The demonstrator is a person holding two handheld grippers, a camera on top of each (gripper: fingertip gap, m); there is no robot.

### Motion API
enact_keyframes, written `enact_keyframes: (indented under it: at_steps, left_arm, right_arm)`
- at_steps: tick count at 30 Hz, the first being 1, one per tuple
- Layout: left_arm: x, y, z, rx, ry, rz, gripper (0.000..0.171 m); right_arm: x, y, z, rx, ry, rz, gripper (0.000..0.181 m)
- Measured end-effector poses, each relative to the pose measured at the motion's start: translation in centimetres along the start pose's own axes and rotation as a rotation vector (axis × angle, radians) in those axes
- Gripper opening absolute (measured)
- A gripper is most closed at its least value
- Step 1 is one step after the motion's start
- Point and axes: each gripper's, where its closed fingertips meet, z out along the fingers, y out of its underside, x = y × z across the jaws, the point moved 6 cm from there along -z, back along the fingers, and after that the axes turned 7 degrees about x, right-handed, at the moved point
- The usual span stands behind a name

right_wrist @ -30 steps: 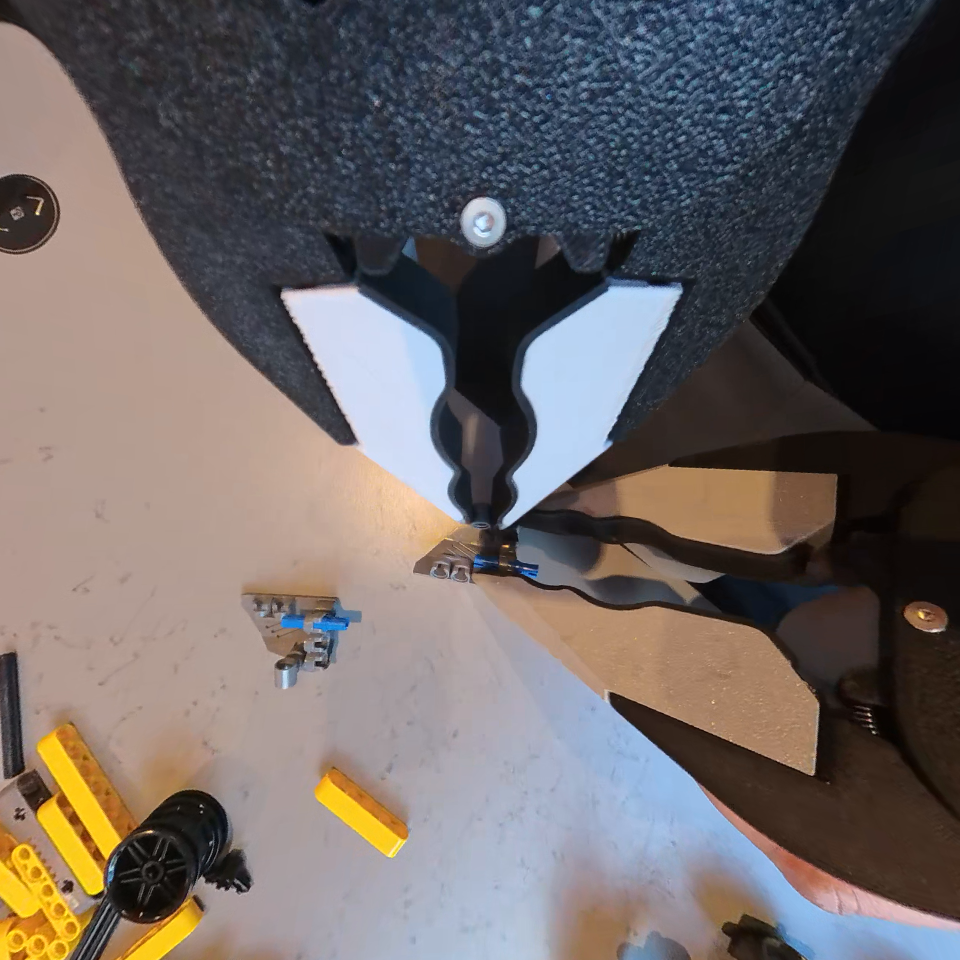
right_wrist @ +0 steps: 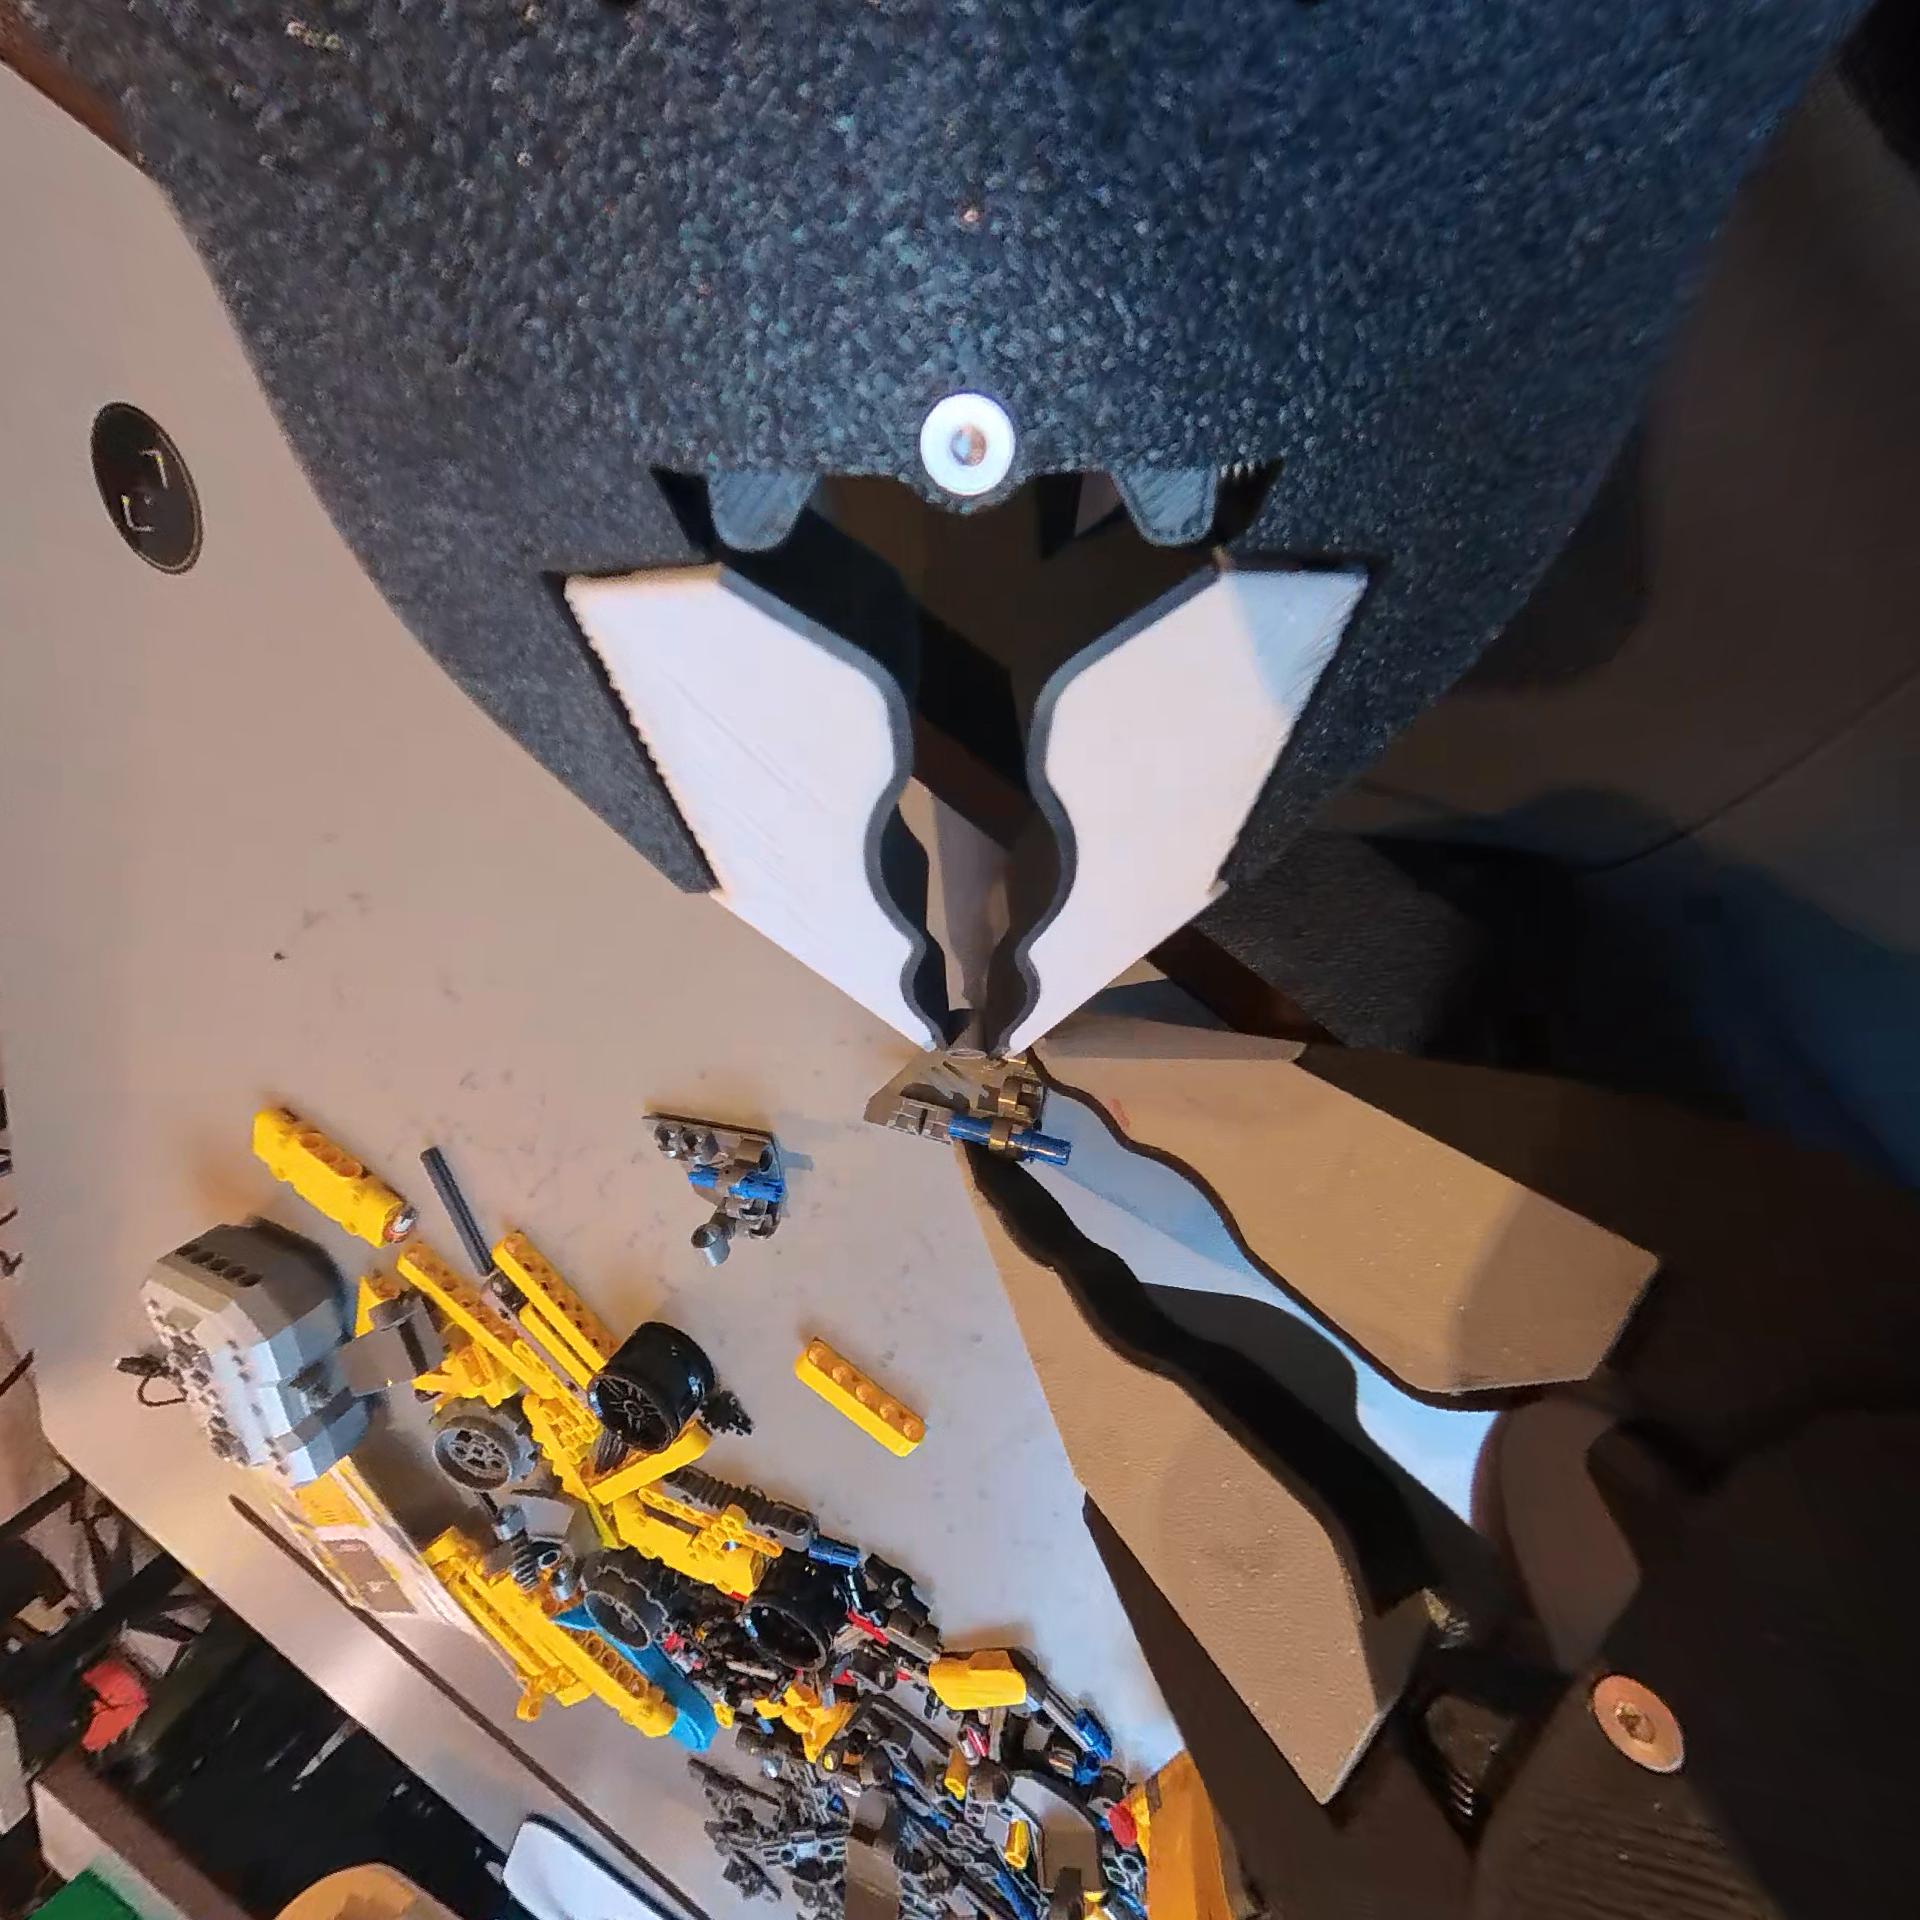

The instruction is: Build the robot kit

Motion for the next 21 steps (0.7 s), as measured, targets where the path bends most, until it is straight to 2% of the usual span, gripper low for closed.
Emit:
enact_keyframes:
  at_steps: [6, 11, 16, 21]
  left_arm:
    - [0.0, 0.0, 0.0, -0.001, -0.003, -0.009, 0.021]
    - [-0.1, 0.0, 0.0, -0.002, -0.006, -0.011, 0.021]
    - [0.0, 0.0, 0.1, -0.003, -0.007, -0.009, 0.021]
    - [-0.1, 0.0, 0.1, -0.002, -0.004, -0.011, 0.021]
  right_arm:
    - [-0.2, 0.0, 0.0, -0.003, 0.032, -0.045, 0.007]
    - [0.7, 0.2, 0.2, -0.021, -0.091, 0.158, 0.007]
    - [2.1, 0.1, 0.7, -0.118, -0.319, 0.354, 0.006]
    - [2.4, -0.6, 1.0, -0.203, -0.372, 0.279, 0.007]
